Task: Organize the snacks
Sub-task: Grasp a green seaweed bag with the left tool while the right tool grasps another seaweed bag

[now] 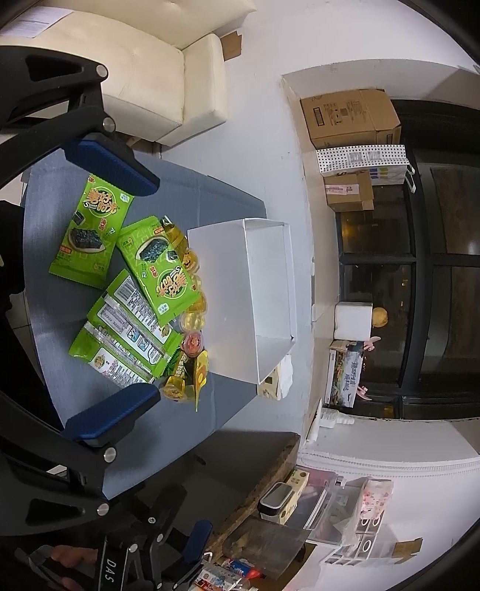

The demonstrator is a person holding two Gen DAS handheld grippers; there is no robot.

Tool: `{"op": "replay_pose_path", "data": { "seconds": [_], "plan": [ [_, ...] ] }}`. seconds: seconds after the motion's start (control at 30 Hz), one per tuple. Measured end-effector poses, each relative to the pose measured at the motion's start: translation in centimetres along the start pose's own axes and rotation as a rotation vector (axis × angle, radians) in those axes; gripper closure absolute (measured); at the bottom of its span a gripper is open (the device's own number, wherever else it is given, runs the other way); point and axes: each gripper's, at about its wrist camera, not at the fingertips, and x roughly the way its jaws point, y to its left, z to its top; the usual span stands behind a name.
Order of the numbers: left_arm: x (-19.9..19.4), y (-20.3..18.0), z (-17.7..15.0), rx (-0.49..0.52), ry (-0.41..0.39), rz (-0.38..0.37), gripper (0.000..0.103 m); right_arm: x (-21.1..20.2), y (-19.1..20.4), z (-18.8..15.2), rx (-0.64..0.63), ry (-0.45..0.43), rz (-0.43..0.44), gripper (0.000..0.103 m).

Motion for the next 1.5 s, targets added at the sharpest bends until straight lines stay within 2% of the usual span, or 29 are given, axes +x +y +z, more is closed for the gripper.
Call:
{"op": "replay_pose_path", "data": {
  "seconds": [0.27, 0.43, 0.7, 0.77, 0.97, 1.13, 1.2, 1.27, 1.3, 1.4, 1.5],
  "plan": [
    [2.0, 1.1, -0.2, 0.034, 0.012, -0.016, 0.0, 0.4, -0.1, -0.1, 0.001, 0.012, -0.006, 0.0],
    [5.7, 2.9, -0.6, 0.16, 0.04, -0.055, 0.0, 1.2, -0.4, -0.3, 0.002, 0.032, -0.016, 0.0],
    [14.0, 5.1, -1.4, 0.374, 0.197, -0.15, 0.0, 2.7, -1.6, -0.9, 0.026, 0.074, -0.048, 0.0],
    [16.2, 5.3, -2.0, 0.433, 0.227, -0.148, 0.0, 2.9, -1.8, -1.1, 0.029, 0.081, -0.054, 0.0],
    [20.2, 4.5, -2.5, 0.525, 0.278, -0.197, 0.0, 3.6, -2.0, -1.6, 0.033, 0.113, -0.065, 0.0],
    [22.3, 3.7, -2.5, 0.563, 0.297, -0.191, 0.001, 3.8, -2.2, -1.7, 0.032, 0.124, -0.084, 0.0],
    [22.5, 3.5, -2.1, 0.559, 0.289, -0.197, 0.006, 4.0, -2.2, -1.7, 0.03, 0.129, -0.088, 0.0],
    [22.5, 3.4, -1.6, 0.551, 0.272, -0.174, 0.019, 4.2, -2.0, -1.7, 0.027, 0.134, -0.088, 0.0],
    [22.4, 3.5, -1.4, 0.546, 0.265, -0.166, 0.03, 4.2, -1.9, -1.7, 0.026, 0.135, -0.088, 0.0],
    [22.1, 3.7, -0.9, 0.505, 0.266, -0.207, 0.034, 4.6, -1.3, -1.8, 0.018, 0.141, -0.075, 0.0],
    [21.8, 4.1, -0.5, 0.457, 0.25, -0.207, 0.035, 4.7, -0.7, -1.9, 0.007, 0.144, -0.057, 0.0]
  ]
}}
